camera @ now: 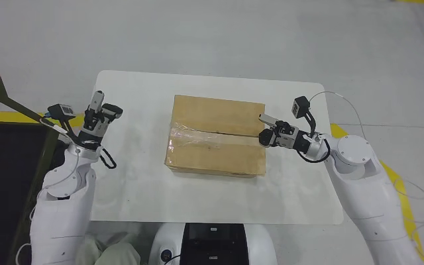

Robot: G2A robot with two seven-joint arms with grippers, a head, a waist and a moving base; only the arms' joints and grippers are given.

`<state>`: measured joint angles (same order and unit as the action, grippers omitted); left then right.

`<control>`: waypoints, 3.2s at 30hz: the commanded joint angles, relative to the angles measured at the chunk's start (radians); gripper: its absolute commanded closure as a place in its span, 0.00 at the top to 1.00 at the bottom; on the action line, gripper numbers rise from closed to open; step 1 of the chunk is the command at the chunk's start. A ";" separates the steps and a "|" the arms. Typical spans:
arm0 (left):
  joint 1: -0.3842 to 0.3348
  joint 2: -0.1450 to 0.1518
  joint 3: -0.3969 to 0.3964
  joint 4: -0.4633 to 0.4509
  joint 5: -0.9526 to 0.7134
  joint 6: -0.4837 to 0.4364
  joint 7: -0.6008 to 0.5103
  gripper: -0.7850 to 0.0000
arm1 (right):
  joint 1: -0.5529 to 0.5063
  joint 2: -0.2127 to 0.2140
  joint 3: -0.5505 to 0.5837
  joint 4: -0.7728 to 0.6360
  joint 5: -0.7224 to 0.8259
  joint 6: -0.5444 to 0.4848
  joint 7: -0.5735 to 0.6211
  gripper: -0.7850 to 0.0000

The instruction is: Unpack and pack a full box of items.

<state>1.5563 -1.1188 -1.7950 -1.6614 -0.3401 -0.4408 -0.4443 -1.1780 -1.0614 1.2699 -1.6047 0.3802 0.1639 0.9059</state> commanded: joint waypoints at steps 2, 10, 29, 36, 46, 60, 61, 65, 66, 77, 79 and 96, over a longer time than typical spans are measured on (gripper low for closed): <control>-0.028 0.002 -0.007 0.031 0.006 0.018 -0.010 1.00 | 0.000 0.000 0.000 0.000 0.000 0.000 0.000 1.00; -0.051 0.004 -0.011 0.057 0.004 0.032 -0.028 1.00 | 0.000 0.000 0.000 0.000 0.000 0.000 0.000 1.00; -0.051 0.004 -0.011 0.057 0.004 0.032 -0.028 1.00 | 0.000 0.000 0.000 0.000 0.000 0.000 0.000 1.00; -0.051 0.004 -0.011 0.057 0.004 0.032 -0.028 1.00 | -0.003 -0.003 0.004 -0.006 0.060 0.004 -0.007 1.00; -0.051 0.004 -0.011 0.057 0.004 0.032 -0.028 1.00 | 0.063 -0.012 -0.055 -0.083 0.086 0.036 0.033 1.00; -0.051 0.004 -0.011 0.057 0.004 0.032 -0.028 1.00 | 0.218 -0.075 -0.296 -0.048 0.075 0.089 -0.126 1.00; -0.051 0.004 -0.011 0.057 0.004 0.032 -0.028 1.00 | 0.218 -0.075 -0.296 -0.048 0.075 0.089 -0.126 1.00; -0.051 0.004 -0.011 0.057 0.004 0.032 -0.028 1.00 | 0.218 -0.075 -0.296 -0.048 0.075 0.089 -0.126 1.00; -0.051 0.004 -0.011 0.057 0.004 0.032 -0.028 1.00 | 0.218 -0.075 -0.296 -0.048 0.075 0.089 -0.126 1.00; -0.051 0.004 -0.011 0.057 0.004 0.032 -0.028 1.00 | 0.214 -0.077 -0.298 -0.059 0.086 0.087 -0.139 1.00; -0.051 0.004 -0.011 0.057 0.004 0.032 -0.028 1.00 | 0.228 -0.083 -0.313 -0.068 0.091 0.094 -0.142 1.00; -0.051 0.004 -0.011 0.057 0.004 0.032 -0.028 1.00 | 0.385 -0.170 -0.534 0.018 0.094 0.231 -0.225 1.00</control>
<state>1.5055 -1.1146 -1.8062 -1.6043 -0.3359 -0.4084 -0.4723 -0.7895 -1.2326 0.7316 -1.5830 0.4835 0.3743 0.6864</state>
